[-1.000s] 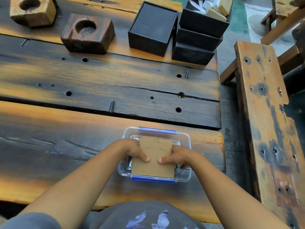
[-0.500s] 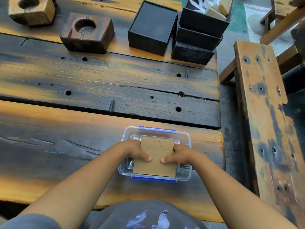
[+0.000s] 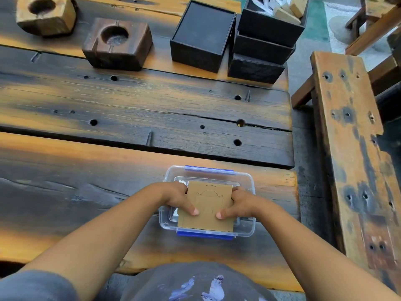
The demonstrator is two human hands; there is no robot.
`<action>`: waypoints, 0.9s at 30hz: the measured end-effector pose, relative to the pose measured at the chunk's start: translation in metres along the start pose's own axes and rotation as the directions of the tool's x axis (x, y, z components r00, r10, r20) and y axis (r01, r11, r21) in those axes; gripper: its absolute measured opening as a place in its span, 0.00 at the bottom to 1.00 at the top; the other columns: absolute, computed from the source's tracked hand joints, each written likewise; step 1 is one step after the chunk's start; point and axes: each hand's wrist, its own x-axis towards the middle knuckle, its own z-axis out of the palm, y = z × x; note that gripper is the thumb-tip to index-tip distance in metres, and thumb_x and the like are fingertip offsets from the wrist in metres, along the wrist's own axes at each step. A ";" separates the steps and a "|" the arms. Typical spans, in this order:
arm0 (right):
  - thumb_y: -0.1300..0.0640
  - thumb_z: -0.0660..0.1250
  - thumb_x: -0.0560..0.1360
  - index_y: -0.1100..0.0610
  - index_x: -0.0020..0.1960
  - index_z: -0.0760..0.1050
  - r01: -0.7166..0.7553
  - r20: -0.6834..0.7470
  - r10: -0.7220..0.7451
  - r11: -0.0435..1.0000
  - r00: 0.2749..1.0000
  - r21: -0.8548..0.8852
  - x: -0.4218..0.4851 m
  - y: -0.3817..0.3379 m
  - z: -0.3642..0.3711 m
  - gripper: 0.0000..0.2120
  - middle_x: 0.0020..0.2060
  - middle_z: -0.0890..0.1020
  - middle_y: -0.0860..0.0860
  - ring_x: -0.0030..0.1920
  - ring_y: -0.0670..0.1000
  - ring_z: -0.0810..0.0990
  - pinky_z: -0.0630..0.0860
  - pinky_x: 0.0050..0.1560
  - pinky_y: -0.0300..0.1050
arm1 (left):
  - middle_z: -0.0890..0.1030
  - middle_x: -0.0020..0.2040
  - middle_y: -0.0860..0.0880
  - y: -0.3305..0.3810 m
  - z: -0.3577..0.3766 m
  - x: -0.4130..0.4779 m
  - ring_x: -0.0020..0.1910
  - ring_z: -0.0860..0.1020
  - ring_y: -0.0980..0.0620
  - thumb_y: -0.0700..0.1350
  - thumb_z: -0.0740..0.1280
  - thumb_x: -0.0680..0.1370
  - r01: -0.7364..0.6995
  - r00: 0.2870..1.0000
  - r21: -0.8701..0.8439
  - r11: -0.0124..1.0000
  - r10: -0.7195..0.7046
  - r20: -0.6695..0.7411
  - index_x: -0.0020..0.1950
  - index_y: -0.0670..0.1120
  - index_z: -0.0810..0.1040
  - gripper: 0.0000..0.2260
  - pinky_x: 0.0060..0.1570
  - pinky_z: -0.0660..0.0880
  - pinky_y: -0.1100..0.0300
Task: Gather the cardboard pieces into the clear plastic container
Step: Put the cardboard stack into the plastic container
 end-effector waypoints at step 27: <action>0.37 0.73 0.67 0.61 0.66 0.71 -0.151 -0.061 0.152 0.988 0.986 0.023 -0.009 -0.010 0.014 0.37 0.61 0.76 0.55 0.51 0.54 0.77 0.77 0.47 0.45 | 0.81 0.64 0.46 0.013 0.011 0.000 0.62 0.80 0.44 0.52 0.75 0.72 0.116 0.993 0.155 0.981 -0.119 0.008 0.68 0.44 0.76 0.26 0.67 0.74 0.48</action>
